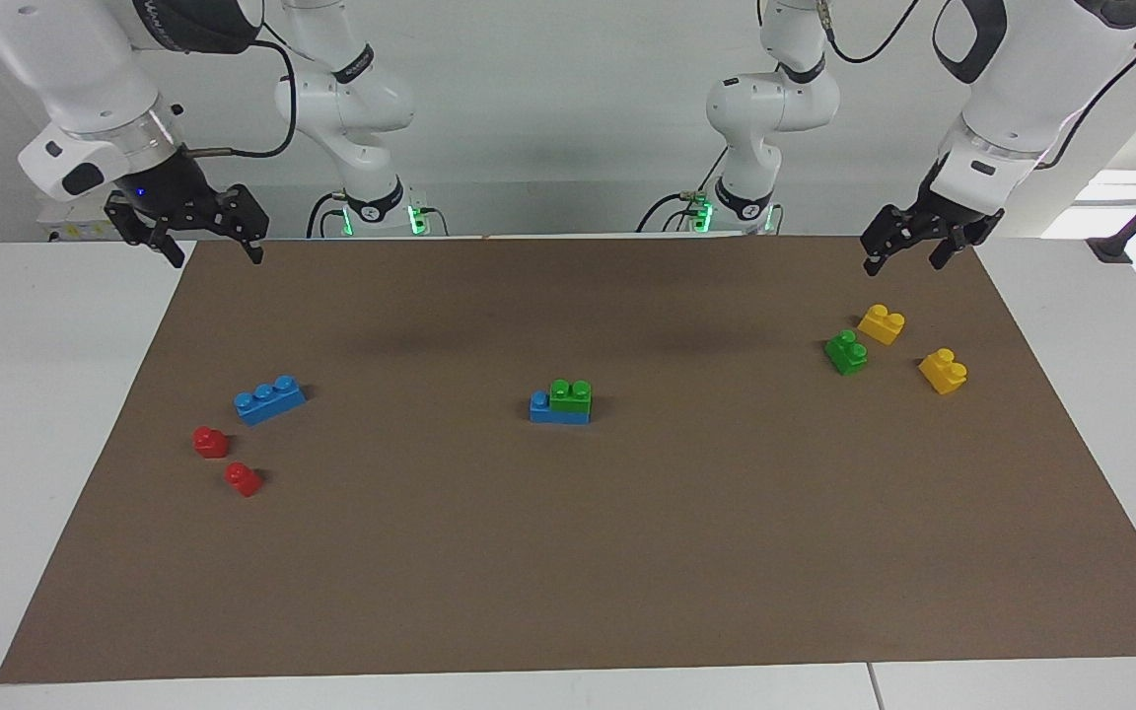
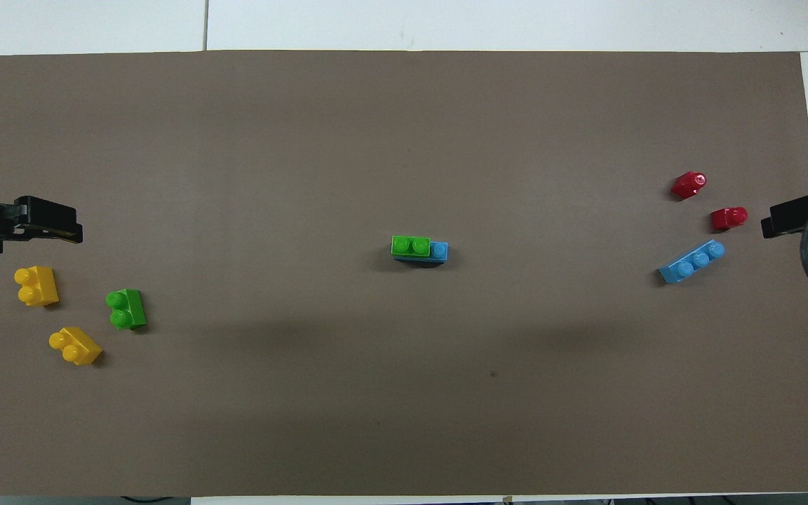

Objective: Remove green block with left arm and hold with right

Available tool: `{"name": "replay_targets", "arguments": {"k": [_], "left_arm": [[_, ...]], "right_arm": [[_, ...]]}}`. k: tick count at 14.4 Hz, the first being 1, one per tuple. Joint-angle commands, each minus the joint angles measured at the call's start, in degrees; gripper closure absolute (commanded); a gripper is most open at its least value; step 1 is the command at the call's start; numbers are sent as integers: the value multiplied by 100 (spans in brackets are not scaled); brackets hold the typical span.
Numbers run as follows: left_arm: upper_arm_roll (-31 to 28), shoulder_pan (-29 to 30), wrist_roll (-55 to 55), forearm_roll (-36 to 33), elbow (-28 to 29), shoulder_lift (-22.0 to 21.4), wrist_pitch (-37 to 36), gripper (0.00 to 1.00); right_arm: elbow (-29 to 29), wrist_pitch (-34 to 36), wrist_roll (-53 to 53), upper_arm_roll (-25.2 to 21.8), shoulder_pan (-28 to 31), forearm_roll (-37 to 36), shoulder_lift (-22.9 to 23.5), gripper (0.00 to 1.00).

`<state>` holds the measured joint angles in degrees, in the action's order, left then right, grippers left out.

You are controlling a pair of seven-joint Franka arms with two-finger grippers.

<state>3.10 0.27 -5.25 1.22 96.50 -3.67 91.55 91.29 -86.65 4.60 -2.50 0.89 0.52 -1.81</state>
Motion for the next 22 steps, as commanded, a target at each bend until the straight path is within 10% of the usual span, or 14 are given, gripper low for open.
{"name": "replay_targets", "arguments": {"k": [1,22], "left_arm": [[-55,-53,-20,45,36,-81,81,0],[-20,-211,-1890,54,677,-388,160,0]], "right_arm": [[205,-141,-100,39,51,-17,-162,0],[222,-493,-1398,22,386,27,-144,0]]}}
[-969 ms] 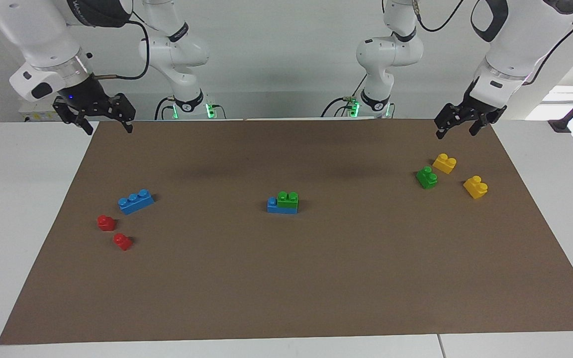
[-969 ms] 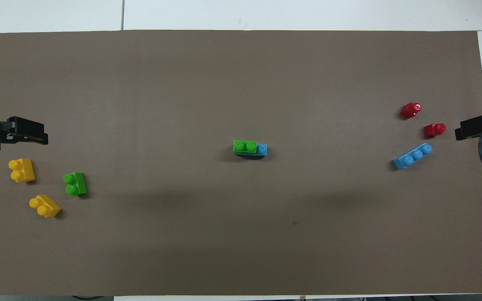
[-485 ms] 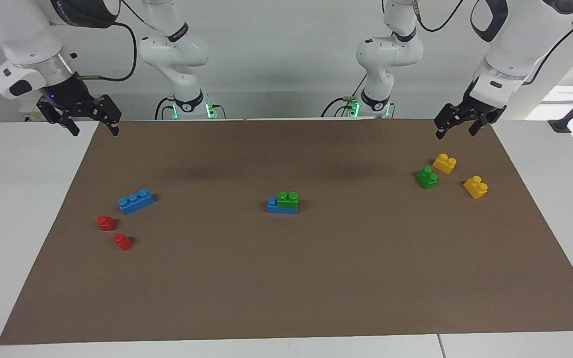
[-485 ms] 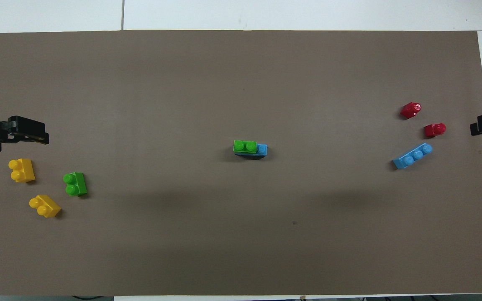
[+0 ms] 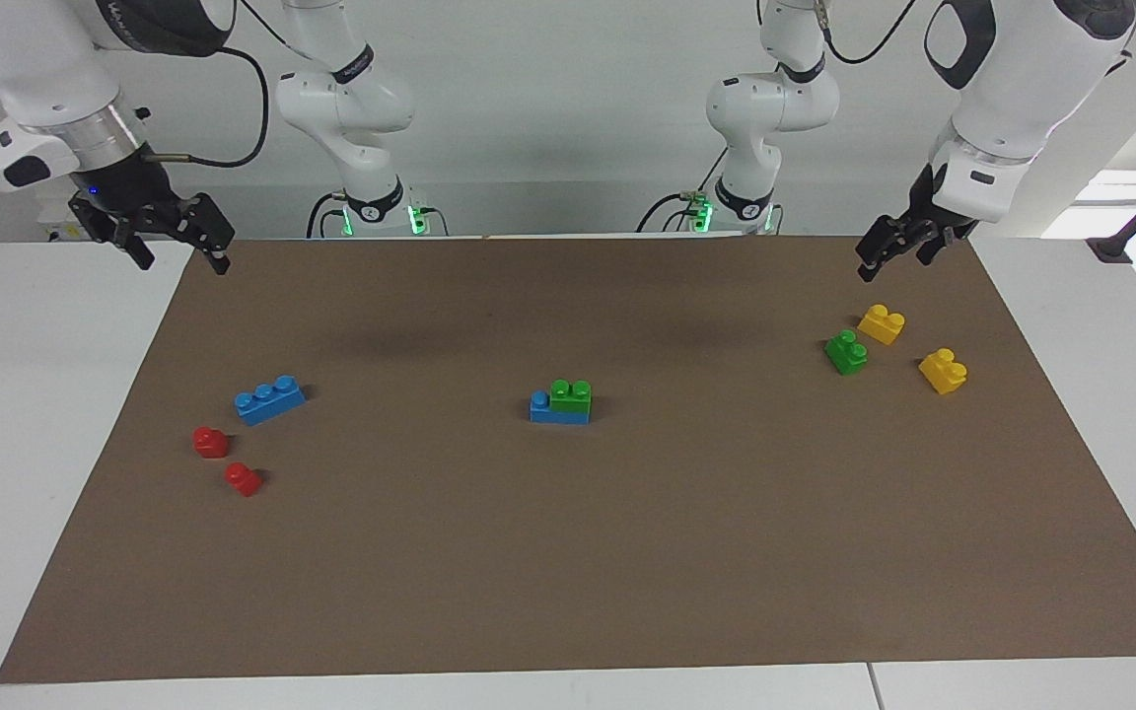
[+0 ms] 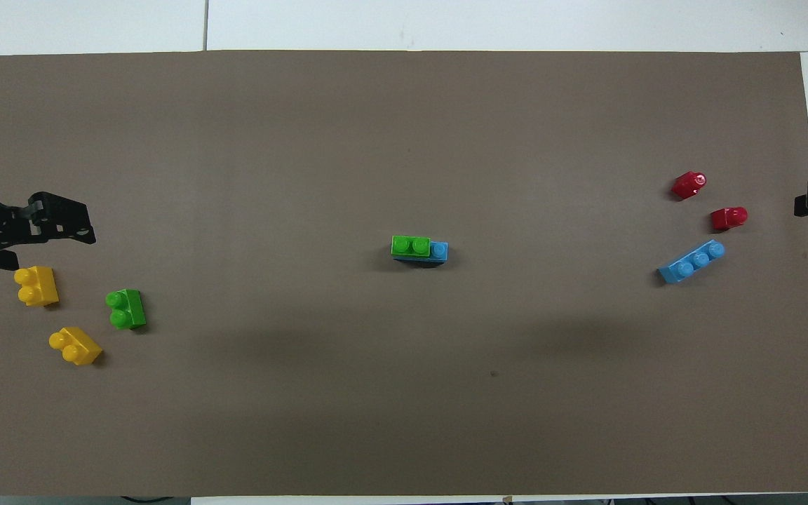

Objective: Remove green block with left arm and hold with right
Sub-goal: 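Move the left gripper toward the green block while the right gripper approaches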

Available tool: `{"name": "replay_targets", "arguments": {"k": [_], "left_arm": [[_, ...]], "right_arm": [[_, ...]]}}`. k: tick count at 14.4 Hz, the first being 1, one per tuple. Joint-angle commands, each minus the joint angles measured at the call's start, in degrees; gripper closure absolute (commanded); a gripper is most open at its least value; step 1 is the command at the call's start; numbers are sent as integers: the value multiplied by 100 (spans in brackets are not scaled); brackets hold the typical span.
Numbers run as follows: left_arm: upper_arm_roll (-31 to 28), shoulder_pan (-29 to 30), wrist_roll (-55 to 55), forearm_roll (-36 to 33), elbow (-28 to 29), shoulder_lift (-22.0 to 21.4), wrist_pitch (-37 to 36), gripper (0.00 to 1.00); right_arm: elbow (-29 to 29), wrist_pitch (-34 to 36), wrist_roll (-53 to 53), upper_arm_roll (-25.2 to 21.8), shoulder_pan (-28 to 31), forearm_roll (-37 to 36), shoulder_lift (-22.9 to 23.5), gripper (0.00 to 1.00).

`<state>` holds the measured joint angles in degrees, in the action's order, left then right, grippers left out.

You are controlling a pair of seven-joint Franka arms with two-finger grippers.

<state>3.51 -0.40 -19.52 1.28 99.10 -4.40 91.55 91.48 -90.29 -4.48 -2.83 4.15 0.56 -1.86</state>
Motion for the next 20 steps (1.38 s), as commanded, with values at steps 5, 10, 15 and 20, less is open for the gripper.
{"name": "replay_targets", "arguments": {"k": [5,10,15,20], "left_arm": [[-52,-539,-1894,57,488,-334,232,0],[-52,-961,-3537,180,575,-343,644,0],[-52,-1103,-5014,399,619,-360,768,0],[-52,-1375,-6368,435,787,-395,1067,0]], "right_arm": [[589,-121,-2597,151,-37,119,-280,1],[1081,-138,-4787,143,-125,1216,-386,1],[1696,-918,-6433,143,-326,2667,-377,1],[1777,-1325,-7074,151,-556,3528,193,1]]}}
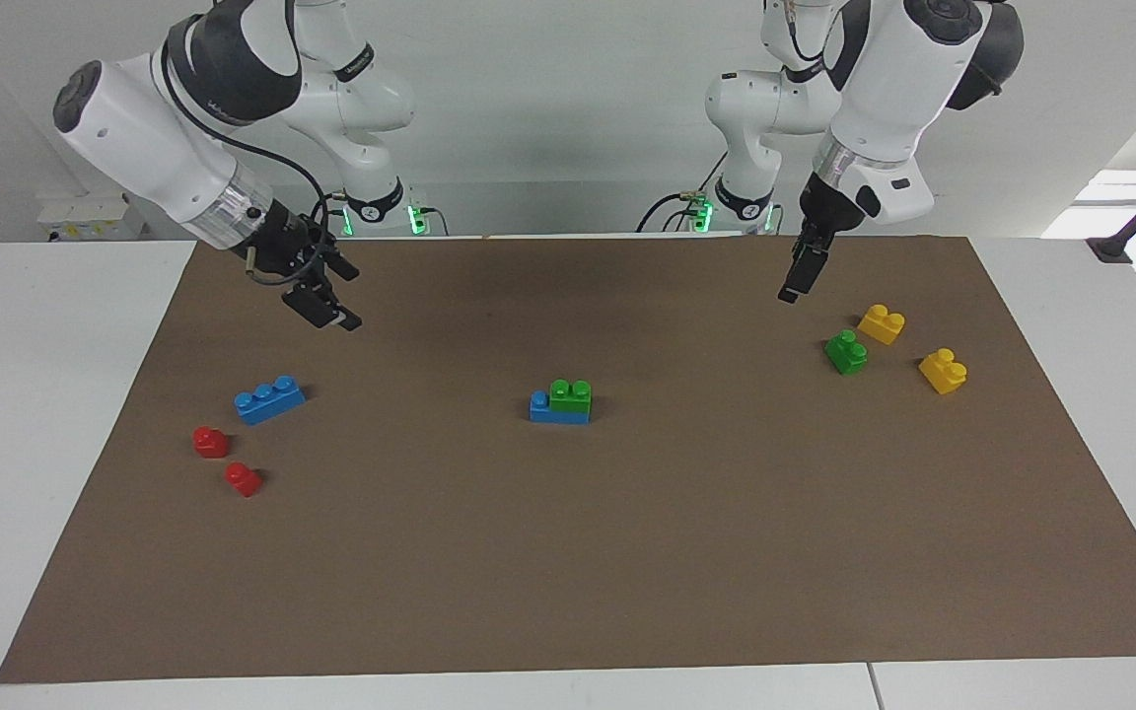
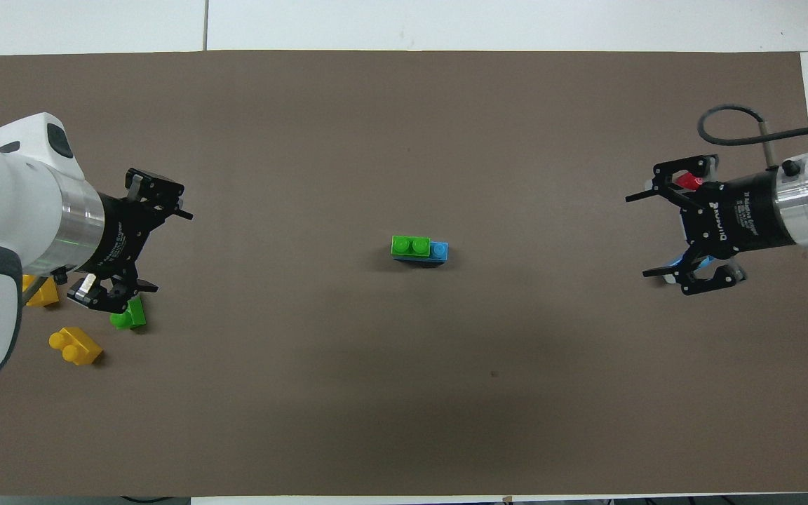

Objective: Remove green block with left arm and hold with right
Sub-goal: 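Move the left gripper toward the green block while the right gripper approaches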

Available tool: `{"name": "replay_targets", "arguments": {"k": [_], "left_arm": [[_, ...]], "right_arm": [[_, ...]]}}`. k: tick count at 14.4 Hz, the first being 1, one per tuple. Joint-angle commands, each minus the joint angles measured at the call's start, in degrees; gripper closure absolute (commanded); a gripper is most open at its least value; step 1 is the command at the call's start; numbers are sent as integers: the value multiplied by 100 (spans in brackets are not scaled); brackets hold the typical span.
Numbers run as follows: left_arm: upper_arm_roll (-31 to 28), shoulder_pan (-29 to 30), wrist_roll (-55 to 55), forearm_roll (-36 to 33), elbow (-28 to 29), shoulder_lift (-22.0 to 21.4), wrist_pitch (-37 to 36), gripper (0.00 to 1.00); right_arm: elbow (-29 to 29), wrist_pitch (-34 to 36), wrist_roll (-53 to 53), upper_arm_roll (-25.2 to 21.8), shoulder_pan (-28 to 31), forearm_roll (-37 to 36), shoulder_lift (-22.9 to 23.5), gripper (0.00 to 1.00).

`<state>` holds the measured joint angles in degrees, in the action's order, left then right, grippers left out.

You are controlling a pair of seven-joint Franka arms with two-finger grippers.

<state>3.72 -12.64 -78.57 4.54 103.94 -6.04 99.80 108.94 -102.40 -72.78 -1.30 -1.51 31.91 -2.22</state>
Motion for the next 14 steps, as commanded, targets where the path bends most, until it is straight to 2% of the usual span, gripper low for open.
{"name": "replay_targets", "arguments": {"k": [1,7,14], "left_arm": [[-74,-168,-622,161,311,-249,276,0],[-82,-475,-1528,188,566,-223,566,0],[-82,-1012,-2284,188,645,49,865,0]], "right_arm": [[22,-148,-315,-2,-129,508,317,1],[57,-806,-571,-2,-559,745,713,1],[118,-1755,-817,-2,-1096,1132,1109,1]]}}
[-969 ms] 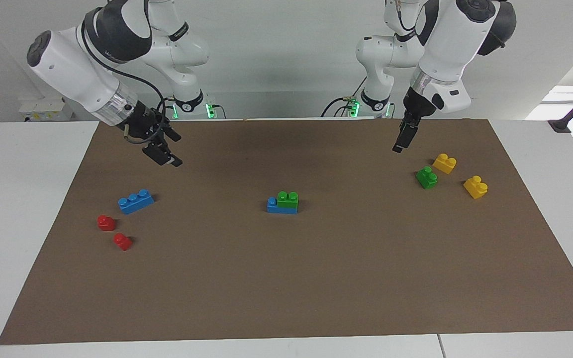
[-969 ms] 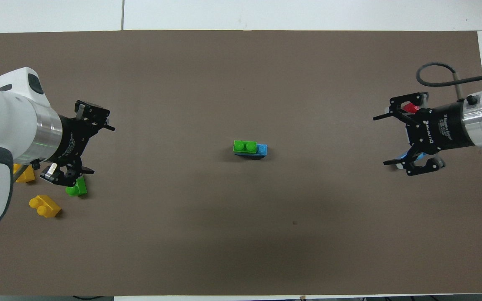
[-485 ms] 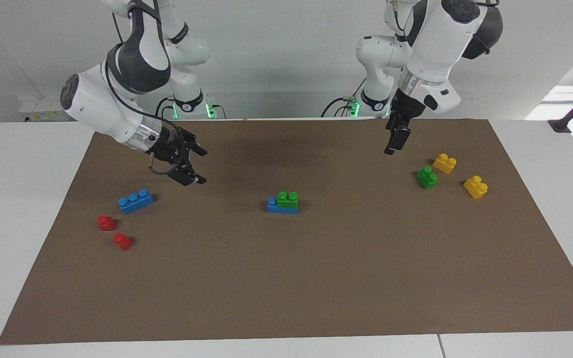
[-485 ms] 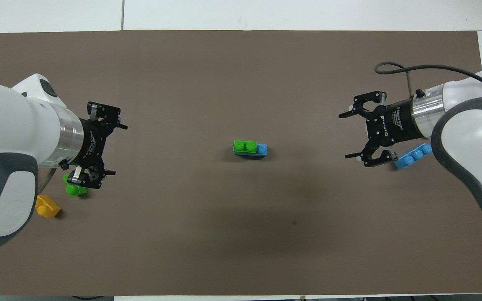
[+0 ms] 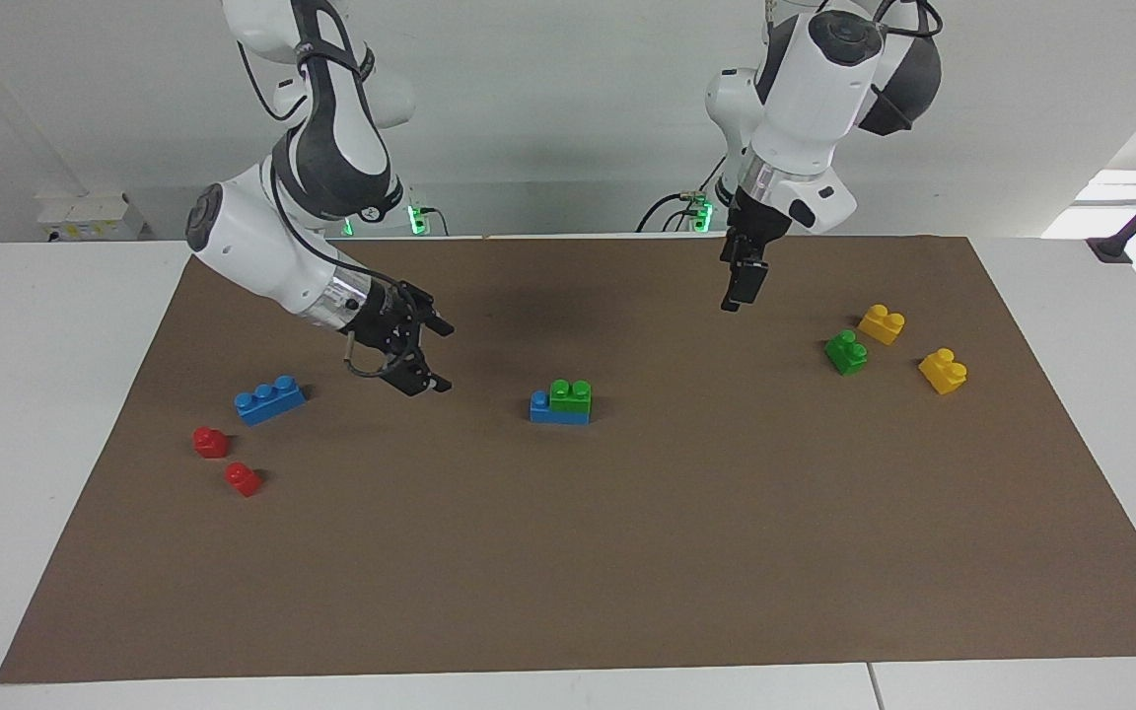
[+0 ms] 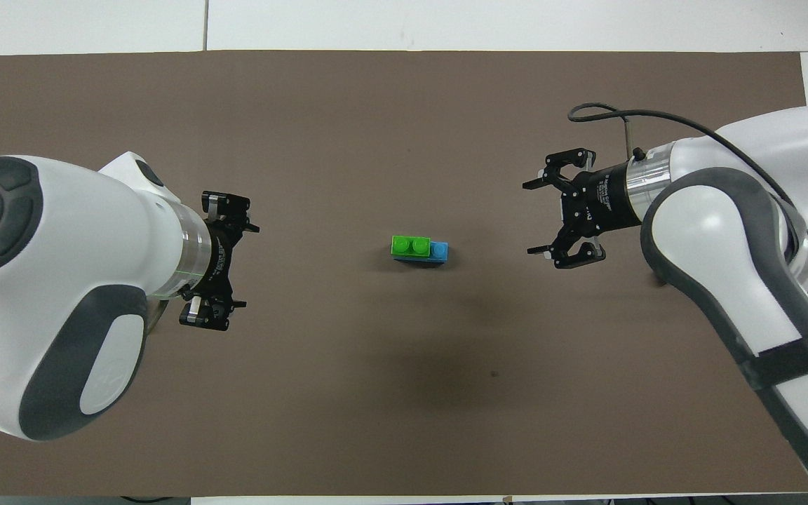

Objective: Remove green block with left arm and hold with right
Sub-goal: 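Move the left gripper toward the green block while the right gripper approaches, then close the right gripper on the blue block while the left gripper descends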

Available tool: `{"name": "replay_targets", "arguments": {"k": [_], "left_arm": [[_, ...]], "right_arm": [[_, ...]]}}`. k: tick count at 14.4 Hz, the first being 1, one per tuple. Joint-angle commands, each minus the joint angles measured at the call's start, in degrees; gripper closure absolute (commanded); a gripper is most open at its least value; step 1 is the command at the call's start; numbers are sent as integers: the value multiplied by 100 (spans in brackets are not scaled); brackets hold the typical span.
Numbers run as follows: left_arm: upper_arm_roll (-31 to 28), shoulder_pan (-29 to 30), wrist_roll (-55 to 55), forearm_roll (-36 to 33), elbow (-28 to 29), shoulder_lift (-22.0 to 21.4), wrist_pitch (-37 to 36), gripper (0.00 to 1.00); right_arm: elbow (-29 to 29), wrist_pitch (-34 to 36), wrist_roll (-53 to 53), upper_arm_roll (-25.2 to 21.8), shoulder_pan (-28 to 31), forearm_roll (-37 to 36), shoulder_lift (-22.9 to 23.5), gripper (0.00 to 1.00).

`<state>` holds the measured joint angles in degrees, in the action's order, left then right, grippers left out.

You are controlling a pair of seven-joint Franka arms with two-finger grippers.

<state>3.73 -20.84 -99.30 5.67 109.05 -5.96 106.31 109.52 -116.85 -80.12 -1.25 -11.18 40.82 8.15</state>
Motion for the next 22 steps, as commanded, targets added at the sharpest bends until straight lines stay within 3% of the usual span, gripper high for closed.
{"name": "replay_targets", "arguments": {"k": [1,10,22], "left_arm": [[-83,-279,-412,75,134,112,319,0],[-83,-1035,-1731,66,-24,1069,1181,0],[-83,-1440,-2532,-22,-559,2062,1753,0]], "right_arm": [[60,-469,-135,-7,-208,285,125,1],[640,-1927,-293,-7,-1052,356,301,1],[746,-2886,-285,-7,-1580,593,977,1]]}}
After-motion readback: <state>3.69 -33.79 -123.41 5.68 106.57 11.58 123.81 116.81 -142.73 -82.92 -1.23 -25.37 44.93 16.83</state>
